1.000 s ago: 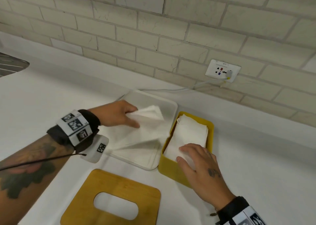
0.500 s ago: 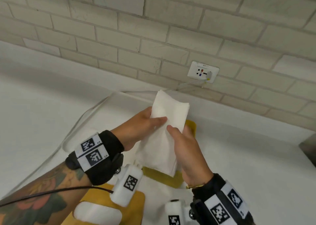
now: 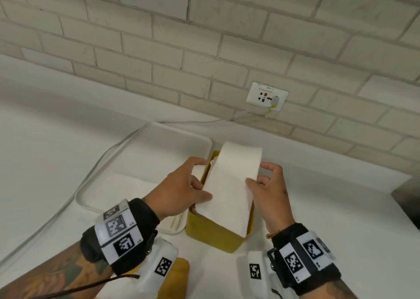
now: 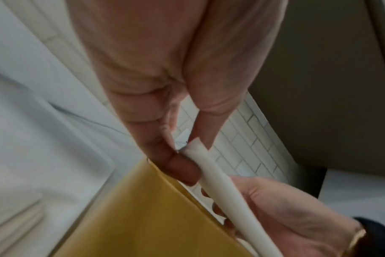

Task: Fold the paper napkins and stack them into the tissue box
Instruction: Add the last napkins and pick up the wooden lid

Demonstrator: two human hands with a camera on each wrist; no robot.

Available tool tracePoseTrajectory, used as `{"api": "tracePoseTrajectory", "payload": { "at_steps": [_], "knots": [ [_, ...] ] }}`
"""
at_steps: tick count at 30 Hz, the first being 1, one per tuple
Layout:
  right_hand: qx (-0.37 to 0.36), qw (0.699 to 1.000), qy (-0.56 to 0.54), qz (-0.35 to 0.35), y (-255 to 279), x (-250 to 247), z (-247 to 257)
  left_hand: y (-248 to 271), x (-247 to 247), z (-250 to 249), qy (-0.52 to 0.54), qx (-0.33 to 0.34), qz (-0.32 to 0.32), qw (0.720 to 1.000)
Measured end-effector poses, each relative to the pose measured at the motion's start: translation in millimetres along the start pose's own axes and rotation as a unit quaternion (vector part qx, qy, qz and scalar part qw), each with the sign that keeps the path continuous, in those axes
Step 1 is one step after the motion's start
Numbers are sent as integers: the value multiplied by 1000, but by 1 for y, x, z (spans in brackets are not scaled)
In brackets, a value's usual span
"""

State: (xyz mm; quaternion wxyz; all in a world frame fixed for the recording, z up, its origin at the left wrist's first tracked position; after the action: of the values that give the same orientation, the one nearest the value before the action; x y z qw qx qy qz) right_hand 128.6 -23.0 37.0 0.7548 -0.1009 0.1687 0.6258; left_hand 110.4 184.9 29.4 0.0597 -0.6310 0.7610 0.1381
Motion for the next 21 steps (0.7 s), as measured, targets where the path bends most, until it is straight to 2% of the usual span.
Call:
{"api": "tracePoseTrajectory", "payload": {
  "at_steps": [6, 9, 17, 19, 21],
  "knots": [
    [-49, 982, 181, -11, -9, 8, -5, -2, 7, -2, -163, 28, -40, 985],
    [-61, 973, 221, -17, -11, 10, -6, -4, 11, -5, -225, 43, -42, 973],
    [-67, 953, 294, -29, -14, 12, -9, -8, 23, -4, -308, 81, -32, 947],
    [-81, 941, 326, -25, -15, 14, -10, -7, 29, -4, -332, 90, -25, 939],
    [-112, 918, 380, -27, -16, 15, -8, -2, 37, -8, -390, 98, -10, 915]
  ]
}}
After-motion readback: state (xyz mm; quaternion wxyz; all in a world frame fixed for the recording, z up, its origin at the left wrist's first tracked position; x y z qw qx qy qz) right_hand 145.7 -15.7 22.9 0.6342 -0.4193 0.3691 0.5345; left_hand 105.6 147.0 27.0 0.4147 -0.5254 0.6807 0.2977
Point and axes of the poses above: each hand's wrist, its own y-axis away from the middle knuckle, its own x-axis out of the palm, z = x × y, the point moved 6 cm from there along -y, towards the middle knuckle, and after that the axes turned 4 degrees about y, right-handed, at the moved point
